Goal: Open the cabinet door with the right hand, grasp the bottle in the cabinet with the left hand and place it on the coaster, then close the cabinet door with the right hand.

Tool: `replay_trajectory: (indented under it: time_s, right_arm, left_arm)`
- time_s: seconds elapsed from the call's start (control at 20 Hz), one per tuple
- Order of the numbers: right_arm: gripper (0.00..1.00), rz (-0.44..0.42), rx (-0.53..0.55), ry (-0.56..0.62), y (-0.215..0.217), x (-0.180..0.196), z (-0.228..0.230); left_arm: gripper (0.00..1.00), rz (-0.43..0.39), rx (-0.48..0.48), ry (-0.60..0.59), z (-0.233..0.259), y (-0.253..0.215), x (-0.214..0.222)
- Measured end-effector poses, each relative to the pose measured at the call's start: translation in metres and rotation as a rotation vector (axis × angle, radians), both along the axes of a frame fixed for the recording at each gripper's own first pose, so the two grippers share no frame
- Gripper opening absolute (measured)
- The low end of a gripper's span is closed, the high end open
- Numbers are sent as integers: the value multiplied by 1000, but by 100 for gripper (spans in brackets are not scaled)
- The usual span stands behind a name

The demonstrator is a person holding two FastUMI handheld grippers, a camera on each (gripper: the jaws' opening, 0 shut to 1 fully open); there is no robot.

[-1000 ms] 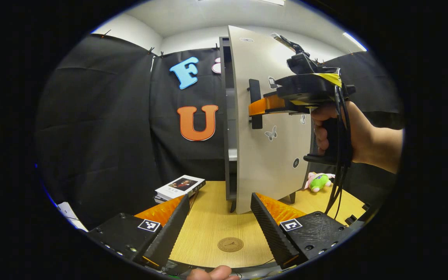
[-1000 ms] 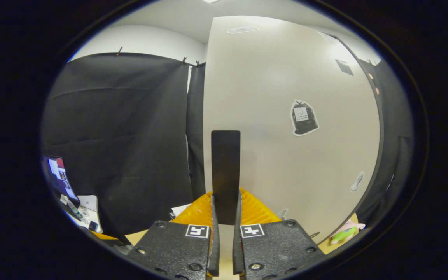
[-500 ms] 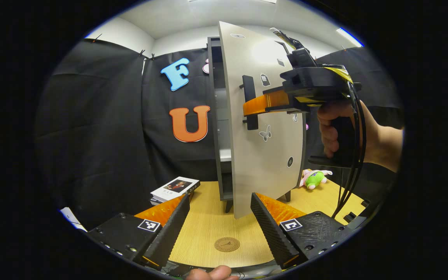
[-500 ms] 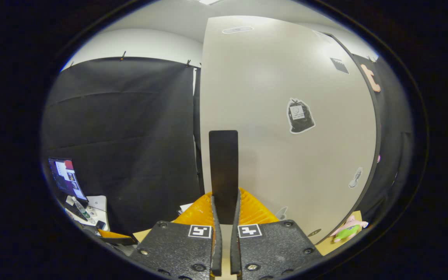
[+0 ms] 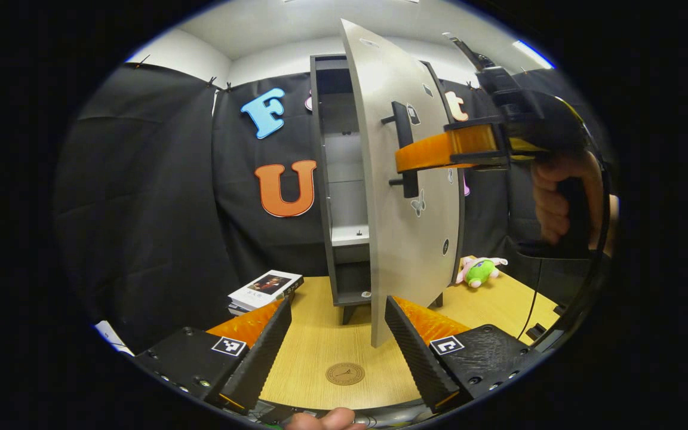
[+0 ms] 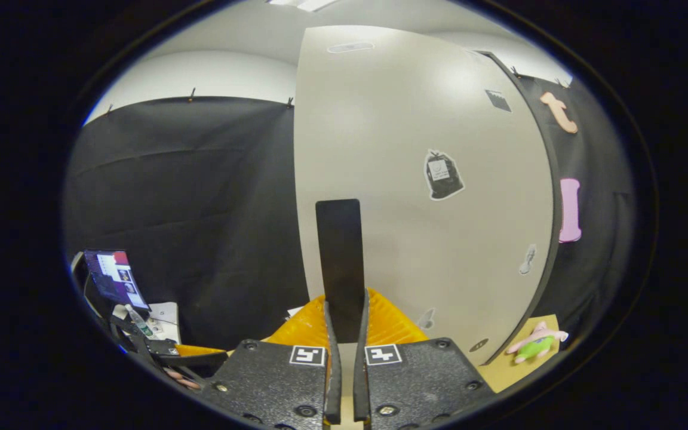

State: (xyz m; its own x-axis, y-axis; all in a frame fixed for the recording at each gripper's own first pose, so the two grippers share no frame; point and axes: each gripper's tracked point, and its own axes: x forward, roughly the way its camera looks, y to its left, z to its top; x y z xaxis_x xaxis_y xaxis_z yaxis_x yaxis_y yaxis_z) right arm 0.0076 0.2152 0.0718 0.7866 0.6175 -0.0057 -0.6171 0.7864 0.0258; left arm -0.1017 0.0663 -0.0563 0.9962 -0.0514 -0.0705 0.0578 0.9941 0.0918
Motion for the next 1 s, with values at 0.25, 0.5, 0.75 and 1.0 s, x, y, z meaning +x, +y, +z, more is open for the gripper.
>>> replay_trajectory:
  time_s: [0.25, 0.5, 0.75, 1.0]
  right_arm:
    - [11, -9, -8, 18, -11, -6, -1]
    - [11, -37, -6, 27, -19, -12, -2]
    - [10, -79, 11, 39, -28, -20, -6]
    - [7, -121, 21, 62, -34, -22, -6]
  left_arm:
    - [96, -40, 2, -10, -2, -13, 3]
    - [96, -80, -3, -15, -4, -24, 8]
    - [96, -130, -12, -22, -3, -39, 16]
    - [96, -191, -24, -30, -3, -60, 23]
